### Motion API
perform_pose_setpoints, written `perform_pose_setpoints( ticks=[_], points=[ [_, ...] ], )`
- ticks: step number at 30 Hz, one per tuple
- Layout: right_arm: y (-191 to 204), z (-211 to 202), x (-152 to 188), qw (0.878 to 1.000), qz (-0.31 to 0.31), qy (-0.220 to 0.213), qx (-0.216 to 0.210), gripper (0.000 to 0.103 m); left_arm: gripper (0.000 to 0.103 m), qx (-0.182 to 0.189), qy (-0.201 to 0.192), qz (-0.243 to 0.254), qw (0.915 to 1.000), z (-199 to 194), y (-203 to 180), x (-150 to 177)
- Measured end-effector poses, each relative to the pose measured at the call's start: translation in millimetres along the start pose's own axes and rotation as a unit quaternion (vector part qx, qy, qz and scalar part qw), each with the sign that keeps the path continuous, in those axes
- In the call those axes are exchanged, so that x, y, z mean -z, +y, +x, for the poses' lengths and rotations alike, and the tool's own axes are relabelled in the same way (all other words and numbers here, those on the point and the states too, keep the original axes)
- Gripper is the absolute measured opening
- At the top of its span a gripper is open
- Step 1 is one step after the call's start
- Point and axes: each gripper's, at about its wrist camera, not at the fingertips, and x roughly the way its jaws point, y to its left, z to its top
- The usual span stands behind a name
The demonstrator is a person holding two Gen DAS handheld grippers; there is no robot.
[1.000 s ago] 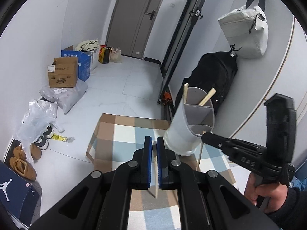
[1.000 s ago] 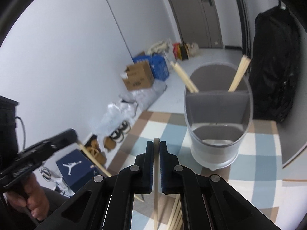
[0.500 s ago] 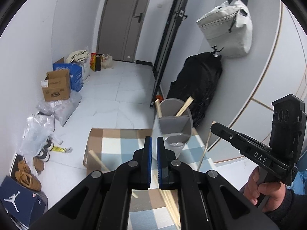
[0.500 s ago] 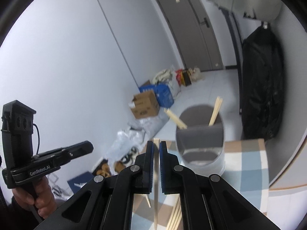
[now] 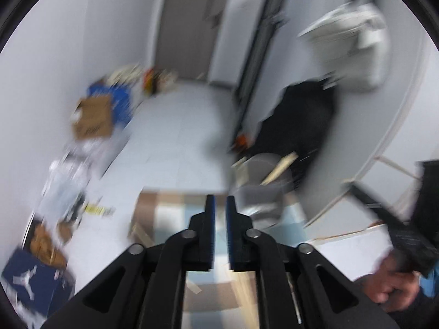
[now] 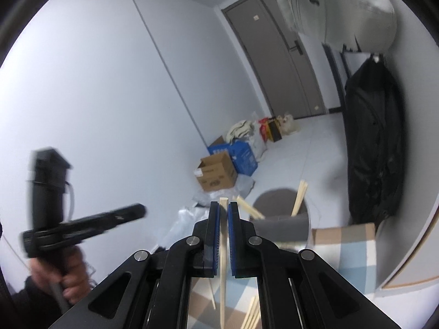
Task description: Organize utensils
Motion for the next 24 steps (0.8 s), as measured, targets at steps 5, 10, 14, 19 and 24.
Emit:
perform_pose_setpoints(
  ticks=[5, 10, 14, 19, 24],
  points=[
    [-17.0, 7.7, 21.0, 0.999, 0.021, 0.024, -0.006, 0.005, 0.032, -0.069, 0.090, -0.089, 0.9896, 74.8, 60.5, 26.7],
    [-29.1, 12.1, 35.2, 0.999, 0.026, 0.038, -0.004, 0.005, 0.033, -0.117, 0.149, -0.071, 0.9793, 133.1, 83.5, 34.1],
    [-34.2, 16.4, 43.1, 0.998, 0.029, 0.046, -0.007, 0.005, 0.033, -0.144, 0.177, -0.109, 0.9675, 166.1, 107.6, 32.2],
    [-41.6, 21.5, 47.6, 0.998, 0.041, 0.051, -0.015, 0.005, 0.033, -0.125, 0.194, -0.154, 0.9608, 181.3, 134.9, 33.6],
    [-53.3, 27.3, 50.8, 0.996, 0.064, 0.054, -0.019, 0.005, 0.033, -0.084, 0.187, -0.208, 0.9564, 184.7, 145.6, 40.0]
  ],
)
